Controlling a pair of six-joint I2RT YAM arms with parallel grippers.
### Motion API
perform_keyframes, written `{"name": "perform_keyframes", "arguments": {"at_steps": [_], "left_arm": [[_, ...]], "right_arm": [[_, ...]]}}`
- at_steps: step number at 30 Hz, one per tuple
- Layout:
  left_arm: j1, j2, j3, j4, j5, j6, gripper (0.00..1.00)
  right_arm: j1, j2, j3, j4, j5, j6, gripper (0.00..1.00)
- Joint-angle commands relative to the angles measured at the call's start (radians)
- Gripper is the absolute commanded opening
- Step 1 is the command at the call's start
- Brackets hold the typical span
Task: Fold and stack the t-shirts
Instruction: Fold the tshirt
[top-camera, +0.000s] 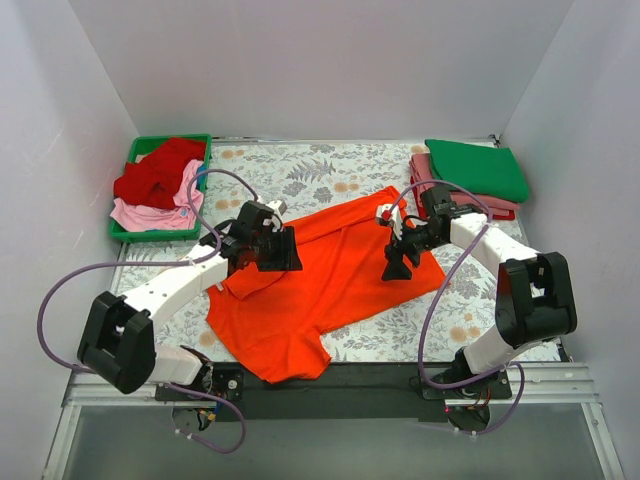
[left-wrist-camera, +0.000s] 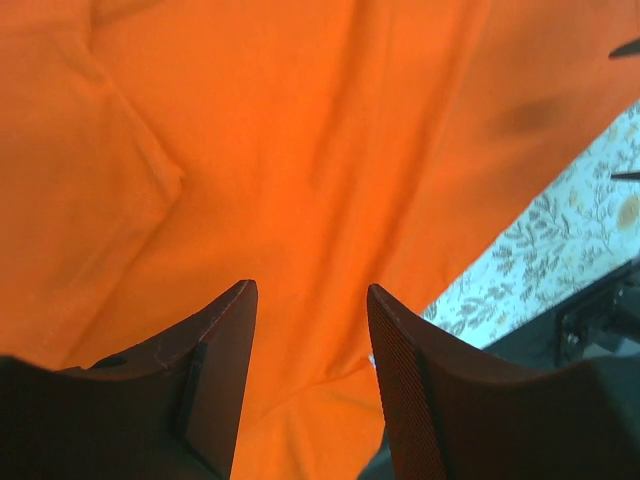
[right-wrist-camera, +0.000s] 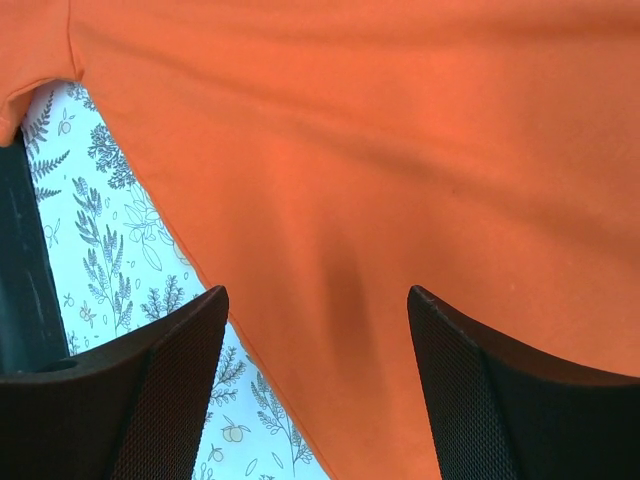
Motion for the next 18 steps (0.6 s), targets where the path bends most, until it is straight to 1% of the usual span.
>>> {"name": "perform_keyframes", "arguments": {"at_steps": [1, 5, 8, 13, 16, 18], "left_arm": [[-0.002, 0.039, 0.077, 0.032, -0.075, 0.052, 0.47], [0.008, 0.049, 0.093, 0.035, -0.139, 0.065, 0.47], [0.047, 0.027, 0.079, 0.046, -0.156, 0.069, 0.47], [0.185, -0.042, 0.041, 0.066, -0.109, 0.068, 0.47], [0.264, -0.100, 0.021, 0.069, -0.110, 0.077, 0.45], [0.302, -0.150, 0.010, 0.067, -0.135, 0.085, 0.45]], "right_arm": [[-0.015, -0.014, -0.020, 0.034, 0.001, 0.024, 0.79], [-0.020, -0.008, -0.027, 0.048, 0.004, 0.031, 0.78], [-0.021, -0.003, -0.027, 0.058, 0.009, 0.040, 0.78], [-0.021, 0.015, -0.014, 0.086, 0.026, 0.074, 0.74], [-0.021, 0.064, 0.051, 0.097, 0.053, 0.118, 0.68], [-0.020, 0.127, 0.146, 0.097, 0.071, 0.143, 0.63]]}}
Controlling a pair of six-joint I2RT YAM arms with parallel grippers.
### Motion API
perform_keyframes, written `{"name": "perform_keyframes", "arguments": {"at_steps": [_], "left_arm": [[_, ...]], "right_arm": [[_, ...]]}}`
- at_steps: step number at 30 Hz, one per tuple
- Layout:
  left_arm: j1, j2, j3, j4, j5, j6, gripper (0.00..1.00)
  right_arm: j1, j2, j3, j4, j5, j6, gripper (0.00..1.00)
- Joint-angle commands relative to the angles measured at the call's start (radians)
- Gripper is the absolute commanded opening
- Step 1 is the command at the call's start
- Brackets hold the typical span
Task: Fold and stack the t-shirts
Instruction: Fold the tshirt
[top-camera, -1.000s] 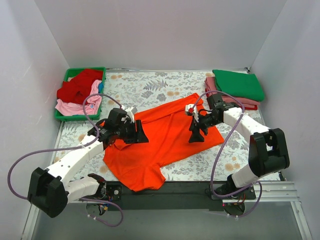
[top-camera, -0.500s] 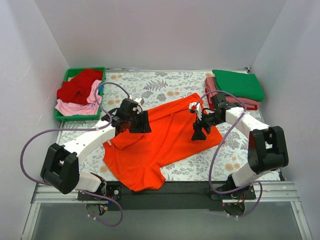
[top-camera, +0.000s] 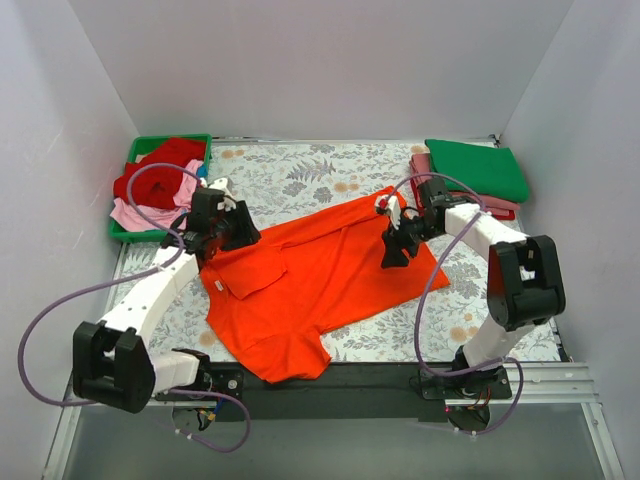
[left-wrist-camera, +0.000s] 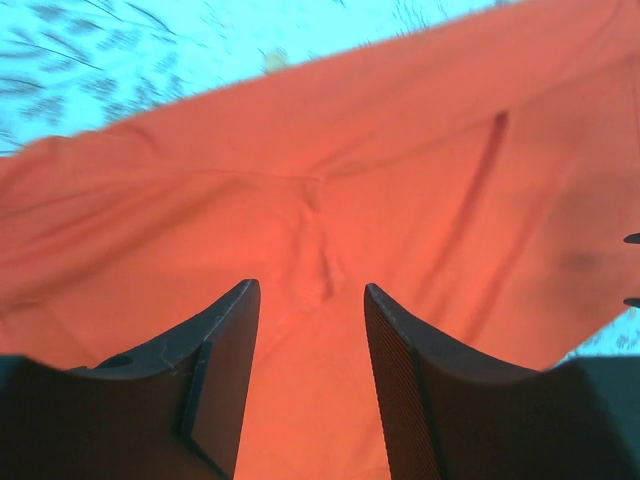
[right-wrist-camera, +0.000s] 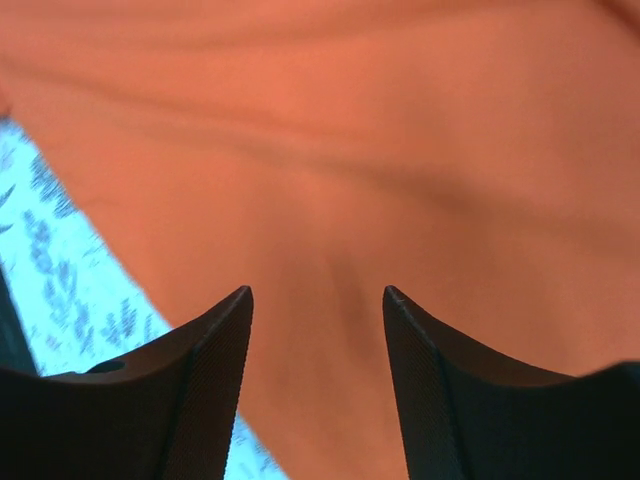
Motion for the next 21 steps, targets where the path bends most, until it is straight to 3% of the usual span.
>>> {"name": "perform_keyframes", "arguments": {"at_steps": [1, 4, 5, 8, 13, 21], "left_arm": [[0.053, -0.112, -0.031, 0.017, -0.033, 0.035, 0.44], [0.067, -0.187, -0.056, 0.022, -0.086, 0.042, 0.40], [0.068, -0.204, -0.077, 0.028, -0.121, 0.042, 0.34], [0.068, -0.270, -0.137, 0.051, -0.149, 0.039, 0.17], [0.068, -0.347, -0.194, 0.058, -0.188, 0.043, 0.10], [0.068, -0.390, -0.228, 0.066, -0.209, 0.040, 0.10]], "right_arm": [[-0.003, 0.080, 0.155, 0.046, 0.045, 0.084, 0.60], [-0.003, 0.187, 0.317, 0.043, 0.075, 0.127, 0.46], [-0.004, 0.251, 0.368, 0.043, 0.085, 0.172, 0.36], [-0.001, 0.386, 0.540, 0.033, 0.134, 0.245, 0.22], [0.008, 0.531, 0.738, 0.022, 0.195, 0.328, 0.02], [0.034, 0.673, 0.841, 0.005, 0.326, 0.362, 0.01]]}}
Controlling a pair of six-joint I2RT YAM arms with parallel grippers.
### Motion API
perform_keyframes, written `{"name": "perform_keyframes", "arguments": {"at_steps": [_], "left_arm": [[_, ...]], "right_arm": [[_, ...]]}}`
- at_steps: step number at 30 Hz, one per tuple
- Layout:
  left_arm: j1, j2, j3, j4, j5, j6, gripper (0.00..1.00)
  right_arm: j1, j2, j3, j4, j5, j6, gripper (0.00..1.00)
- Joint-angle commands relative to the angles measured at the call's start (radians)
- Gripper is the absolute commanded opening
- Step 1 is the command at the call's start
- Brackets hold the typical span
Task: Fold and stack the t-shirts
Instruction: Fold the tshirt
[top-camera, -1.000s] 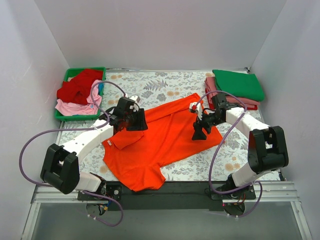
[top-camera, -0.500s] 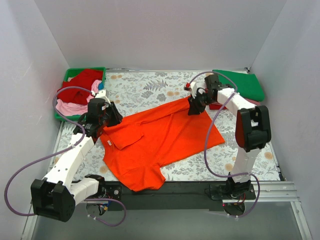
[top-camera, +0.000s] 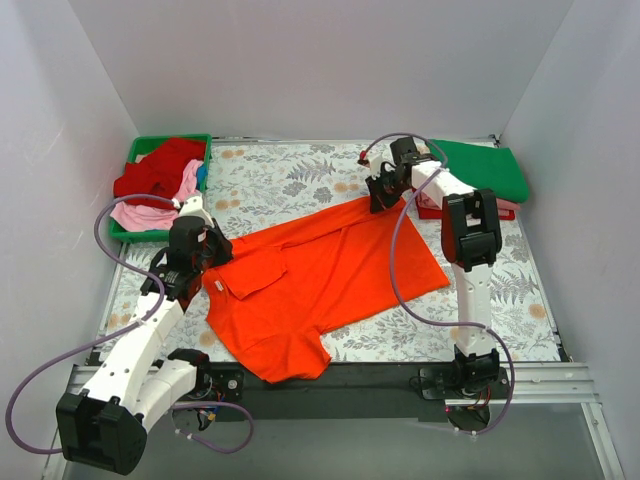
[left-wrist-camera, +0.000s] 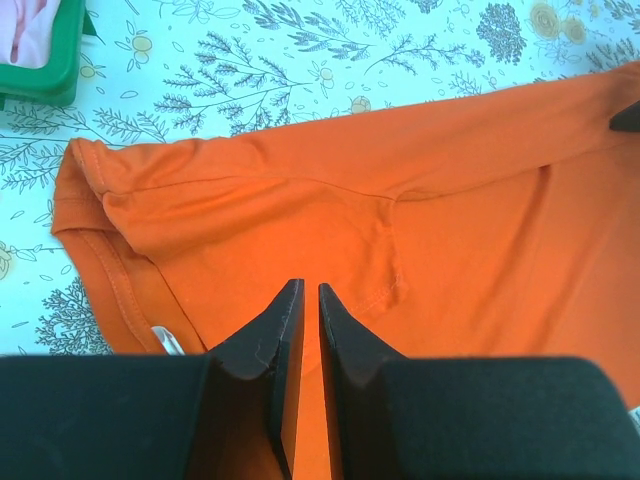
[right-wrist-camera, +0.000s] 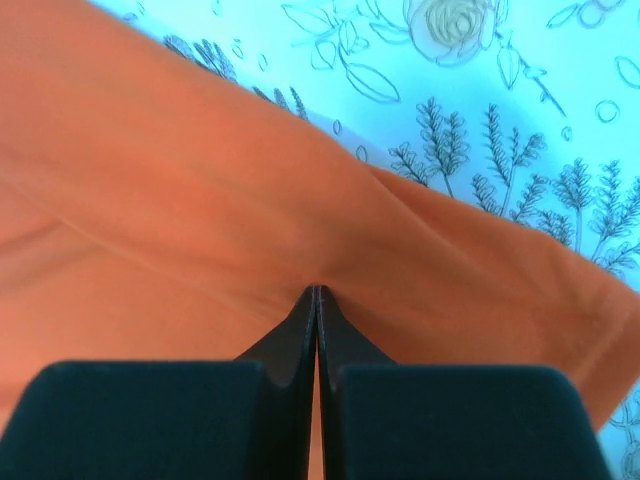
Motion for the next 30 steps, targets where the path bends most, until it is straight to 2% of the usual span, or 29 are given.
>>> {"name": "perform_keyframes", "arguments": {"at_steps": [1, 8, 16, 19, 21, 24, 25, 26, 29, 30], "left_arm": [[0.004, -0.025, -0.021, 0.024, -0.033, 0.008, 0.10], [0.005, -0.031, -0.032, 0.026, -0.039, 0.000, 0.10], [0.004, 0.003, -0.029, 0.040, -0.041, 0.003, 0.10], [0.004, 0.015, -0.027, 0.046, -0.029, 0.005, 0.11], [0.004, 0.028, -0.024, 0.060, -0.001, 0.016, 0.16], [0.004, 0.055, -0.020, 0.078, 0.147, 0.034, 0.28], [0.004, 0.066, -0.007, 0.081, 0.192, 0.043, 0.36], [0.004, 0.075, -0.001, 0.078, 0.300, 0.049, 0.39], [0.002, 0.094, 0.023, 0.071, 0.474, 0.048, 0.44], [-0.004, 0.089, 0.026, 0.066, 0.502, 0.043, 0.45]], "right_arm": [[0.018, 0.029, 0.053, -0.025, 0.102, 0.044, 0.01], [0.026, 0.133, 0.139, -0.039, 0.247, 0.088, 0.01], [0.026, 0.305, 0.450, -0.052, 0.375, 0.115, 0.01], [0.026, 0.343, 0.518, -0.016, 0.429, 0.117, 0.01], [0.028, 0.350, 0.536, 0.001, 0.446, 0.106, 0.01], [0.026, 0.318, 0.533, 0.023, 0.398, 0.086, 0.01], [0.028, 0.277, 0.526, 0.023, 0.371, 0.066, 0.04], [0.026, 0.252, 0.494, 0.029, 0.351, 0.054, 0.08], [0.032, 0.118, 0.382, 0.032, 0.217, 0.000, 0.25], [0.032, 0.080, 0.341, 0.032, 0.125, -0.012, 0.29]]}}
